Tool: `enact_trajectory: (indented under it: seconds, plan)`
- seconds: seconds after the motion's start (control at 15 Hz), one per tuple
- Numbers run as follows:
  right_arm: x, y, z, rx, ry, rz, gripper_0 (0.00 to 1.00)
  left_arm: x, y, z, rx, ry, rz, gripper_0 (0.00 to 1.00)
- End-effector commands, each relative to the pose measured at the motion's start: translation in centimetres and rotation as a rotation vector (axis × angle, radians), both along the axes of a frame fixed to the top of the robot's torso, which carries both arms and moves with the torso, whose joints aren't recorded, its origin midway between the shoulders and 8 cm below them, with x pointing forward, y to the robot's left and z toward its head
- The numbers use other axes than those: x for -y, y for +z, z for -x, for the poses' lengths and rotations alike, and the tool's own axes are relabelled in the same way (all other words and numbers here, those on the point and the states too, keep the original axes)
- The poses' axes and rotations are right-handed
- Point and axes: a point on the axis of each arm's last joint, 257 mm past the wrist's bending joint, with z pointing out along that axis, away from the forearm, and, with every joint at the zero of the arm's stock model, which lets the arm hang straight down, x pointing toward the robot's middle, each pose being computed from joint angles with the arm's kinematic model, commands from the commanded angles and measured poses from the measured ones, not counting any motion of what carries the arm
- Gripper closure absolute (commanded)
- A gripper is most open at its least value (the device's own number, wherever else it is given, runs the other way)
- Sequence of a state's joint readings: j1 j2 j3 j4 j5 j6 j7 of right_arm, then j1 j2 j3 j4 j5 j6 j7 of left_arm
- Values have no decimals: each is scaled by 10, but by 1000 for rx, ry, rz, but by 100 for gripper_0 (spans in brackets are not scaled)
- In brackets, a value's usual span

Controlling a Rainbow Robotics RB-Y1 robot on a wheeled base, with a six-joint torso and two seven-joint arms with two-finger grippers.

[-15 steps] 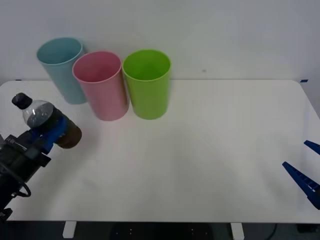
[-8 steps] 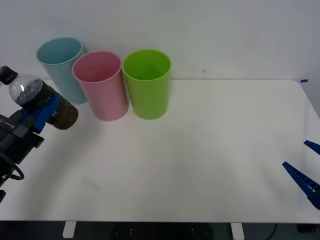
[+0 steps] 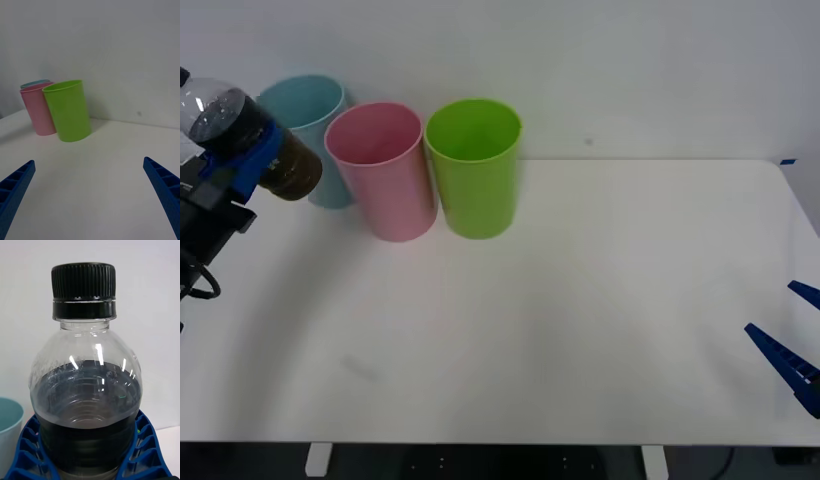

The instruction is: Grasp the object on the table and drop it into the matching bin: aluminum can to the light blue bin, PET bottle to the pink bin.

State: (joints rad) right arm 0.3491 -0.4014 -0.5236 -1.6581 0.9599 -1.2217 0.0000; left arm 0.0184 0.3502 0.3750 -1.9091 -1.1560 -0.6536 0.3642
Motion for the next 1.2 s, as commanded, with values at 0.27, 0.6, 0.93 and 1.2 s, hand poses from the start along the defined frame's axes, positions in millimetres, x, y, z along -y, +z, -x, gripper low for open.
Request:
enact_trajectory:
  seconds: [0.27,0.6,0.93,1.2]
  plan:
    - [0,0,0,0,0,0,0,8,15,-44,-7,-4,-19,99]
    - [0,0,0,0,0,0,0,25,23,-95,-12,-1,-66,99]
    - [0,0,0,0,0,0,0,42,26,-144,-41,5,-121,99]
    - [0,0,0,0,0,0,0,54,21,-176,-79,14,-172,99]
